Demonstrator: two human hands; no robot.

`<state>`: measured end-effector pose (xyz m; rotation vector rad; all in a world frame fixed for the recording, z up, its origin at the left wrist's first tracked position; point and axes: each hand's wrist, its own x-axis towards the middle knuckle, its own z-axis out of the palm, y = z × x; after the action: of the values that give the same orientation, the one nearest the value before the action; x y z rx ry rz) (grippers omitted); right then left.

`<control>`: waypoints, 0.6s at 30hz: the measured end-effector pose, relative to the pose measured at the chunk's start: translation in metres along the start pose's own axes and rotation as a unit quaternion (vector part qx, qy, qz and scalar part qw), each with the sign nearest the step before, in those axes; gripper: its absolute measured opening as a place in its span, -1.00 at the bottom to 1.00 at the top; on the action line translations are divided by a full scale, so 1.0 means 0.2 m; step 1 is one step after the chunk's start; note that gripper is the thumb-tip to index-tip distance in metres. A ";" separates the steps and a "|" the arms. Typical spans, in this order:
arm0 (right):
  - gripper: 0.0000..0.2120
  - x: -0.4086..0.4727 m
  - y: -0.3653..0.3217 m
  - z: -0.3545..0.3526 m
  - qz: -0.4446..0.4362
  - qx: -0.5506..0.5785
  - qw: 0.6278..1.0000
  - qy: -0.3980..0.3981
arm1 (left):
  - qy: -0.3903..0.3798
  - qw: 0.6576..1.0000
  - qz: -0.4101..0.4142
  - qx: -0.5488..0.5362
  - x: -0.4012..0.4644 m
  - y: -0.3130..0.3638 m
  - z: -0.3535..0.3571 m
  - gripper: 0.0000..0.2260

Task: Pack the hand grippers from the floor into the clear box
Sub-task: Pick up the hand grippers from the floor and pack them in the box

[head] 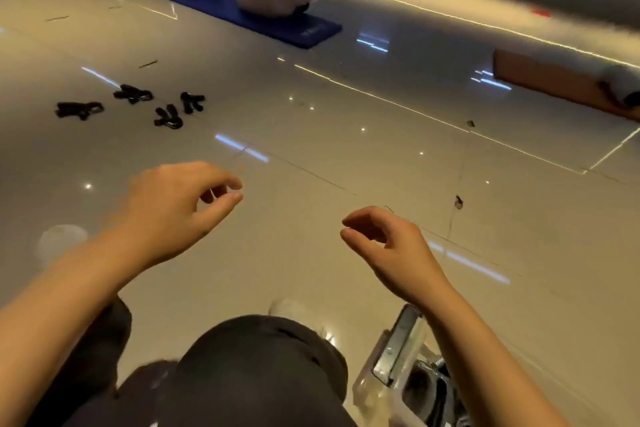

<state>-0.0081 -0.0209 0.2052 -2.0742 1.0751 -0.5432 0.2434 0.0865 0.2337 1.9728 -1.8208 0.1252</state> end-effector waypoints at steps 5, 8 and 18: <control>-0.83 0.38 -0.21 0.36 -0.055 -0.027 0.996 -0.064 | -0.096 0.978 -0.186 0.009 -0.17 -0.52 0.03 -0.78; -0.80 0.52 -0.29 0.50 -0.064 -0.044 0.992 -0.104 | -0.125 0.965 -0.232 -0.013 -0.11 -0.70 -0.03 -0.78; -0.83 1.05 -0.61 0.77 -0.068 -0.076 0.991 -0.092 | -0.126 0.972 -0.193 -0.044 0.28 -1.12 -0.18 -0.70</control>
<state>0.2730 -0.0843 0.2067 -2.2931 0.8969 -0.3360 0.4749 0.0543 0.2277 2.3170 -1.5127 -0.3348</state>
